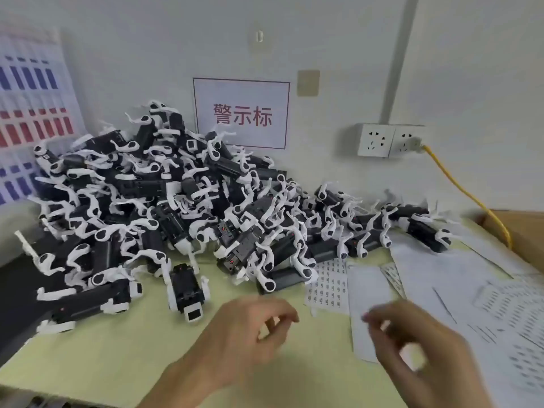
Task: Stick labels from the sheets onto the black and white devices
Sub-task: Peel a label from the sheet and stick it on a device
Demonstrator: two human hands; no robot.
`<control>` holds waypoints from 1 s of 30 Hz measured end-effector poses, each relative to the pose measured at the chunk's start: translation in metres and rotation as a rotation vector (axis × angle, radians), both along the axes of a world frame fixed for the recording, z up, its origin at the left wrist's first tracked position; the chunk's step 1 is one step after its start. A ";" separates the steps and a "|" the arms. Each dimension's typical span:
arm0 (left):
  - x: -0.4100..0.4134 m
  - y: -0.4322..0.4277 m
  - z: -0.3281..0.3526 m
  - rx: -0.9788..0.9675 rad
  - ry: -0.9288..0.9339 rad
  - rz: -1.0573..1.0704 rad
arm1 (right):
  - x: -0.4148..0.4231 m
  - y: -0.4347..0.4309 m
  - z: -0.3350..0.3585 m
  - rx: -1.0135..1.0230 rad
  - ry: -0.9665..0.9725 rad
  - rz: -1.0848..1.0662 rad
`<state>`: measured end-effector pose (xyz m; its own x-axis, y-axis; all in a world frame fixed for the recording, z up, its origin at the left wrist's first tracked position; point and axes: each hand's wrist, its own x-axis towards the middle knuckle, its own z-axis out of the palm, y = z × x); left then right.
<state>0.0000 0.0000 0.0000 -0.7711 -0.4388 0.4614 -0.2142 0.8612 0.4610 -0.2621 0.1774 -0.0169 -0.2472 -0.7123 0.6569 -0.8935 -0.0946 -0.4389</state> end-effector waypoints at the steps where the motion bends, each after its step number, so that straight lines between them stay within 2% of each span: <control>1: -0.007 -0.014 -0.001 0.025 -0.036 0.045 | 0.016 -0.026 0.008 0.062 -0.029 0.058; 2: -0.011 -0.023 0.000 0.035 -0.086 0.116 | 0.037 -0.057 0.022 0.166 -0.006 0.038; 4: -0.023 -0.048 -0.003 0.036 -0.072 0.210 | 0.030 -0.105 0.026 0.453 0.092 0.053; 7: -0.027 -0.071 -0.010 0.007 -0.024 0.224 | 0.024 -0.158 0.011 0.600 0.201 0.042; 8: -0.028 -0.081 -0.012 -0.015 -0.023 0.207 | 0.027 -0.171 0.004 0.573 0.256 0.035; 10: -0.031 -0.099 -0.010 -0.048 -0.050 0.170 | 0.030 -0.191 -0.003 0.516 0.237 0.049; 17: -0.045 -0.143 -0.002 0.062 0.083 0.150 | 0.010 -0.205 0.021 0.302 -0.158 0.155; 21: -0.043 -0.132 0.013 0.440 0.242 0.068 | -0.003 -0.176 0.055 0.080 -0.711 0.281; 23: -0.045 -0.121 0.017 0.501 0.264 0.086 | -0.010 -0.161 0.071 -0.041 -0.926 0.373; 26: -0.055 -0.097 0.018 0.588 0.337 0.012 | -0.017 -0.145 0.081 -0.179 -1.057 0.479; 28: -0.067 -0.079 0.020 0.880 0.368 -0.107 | -0.015 -0.139 0.080 -0.195 -1.094 0.466; 30: -0.080 -0.062 0.026 1.260 0.269 -0.305 | -0.008 -0.138 0.074 -0.184 -1.062 0.392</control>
<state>-0.0804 -0.0624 0.0260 -0.8639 -0.5032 0.0212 0.1335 -0.1884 0.9730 -0.2701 0.0391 0.0568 -0.5214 -0.7774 0.3519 0.0245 -0.4258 -0.9045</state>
